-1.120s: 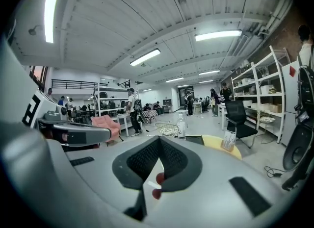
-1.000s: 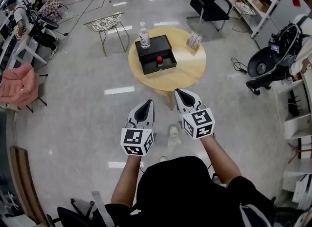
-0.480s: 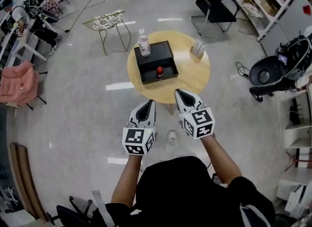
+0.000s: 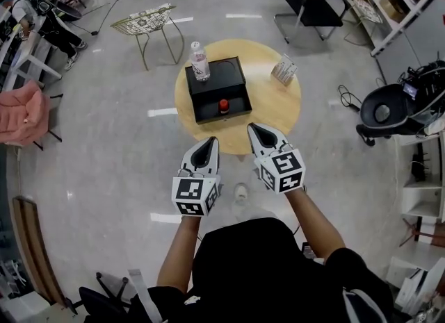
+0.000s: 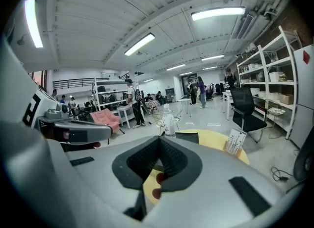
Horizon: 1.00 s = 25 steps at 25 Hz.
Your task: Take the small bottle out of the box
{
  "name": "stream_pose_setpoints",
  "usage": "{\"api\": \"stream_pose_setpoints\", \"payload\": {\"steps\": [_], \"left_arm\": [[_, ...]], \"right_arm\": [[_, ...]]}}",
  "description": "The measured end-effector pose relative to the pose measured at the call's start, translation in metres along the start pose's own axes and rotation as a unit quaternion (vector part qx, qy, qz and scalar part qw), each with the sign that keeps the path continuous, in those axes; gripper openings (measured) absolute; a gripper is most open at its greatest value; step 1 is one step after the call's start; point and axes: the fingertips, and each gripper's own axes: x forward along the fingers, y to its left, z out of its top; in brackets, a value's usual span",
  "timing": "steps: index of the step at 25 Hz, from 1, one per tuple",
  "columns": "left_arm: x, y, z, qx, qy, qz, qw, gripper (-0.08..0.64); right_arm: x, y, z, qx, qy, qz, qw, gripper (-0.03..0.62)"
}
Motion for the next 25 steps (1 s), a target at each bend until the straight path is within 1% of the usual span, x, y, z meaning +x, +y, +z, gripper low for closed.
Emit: {"api": "stream_pose_setpoints", "payload": {"steps": [7,12,16,21,25], "left_arm": [[0.034,0.009,0.003,-0.009,0.002,0.024,0.9997,0.012],[0.048,0.016,-0.004,-0.018,0.013,0.033,0.9992,0.012],[0.059,0.021,-0.012,-0.030,0.032,0.028,0.9987,0.012],[0.076,0.030,-0.020,-0.028,0.050,0.023,0.9981,0.012],[0.094,0.040,-0.021,-0.027,0.061,0.008,0.9977,0.012]], "right_arm": [[0.025,-0.027,-0.003,0.002,0.019,0.024,1.000,0.002],[0.039,-0.034,-0.010,0.006,0.034,0.035,0.999,0.002],[0.046,-0.038,-0.014,0.012,0.043,0.035,0.998,0.002],[0.057,-0.046,-0.014,0.023,0.042,0.037,0.998,0.002],[0.069,-0.055,-0.011,0.025,0.047,0.024,0.998,0.002]]}}
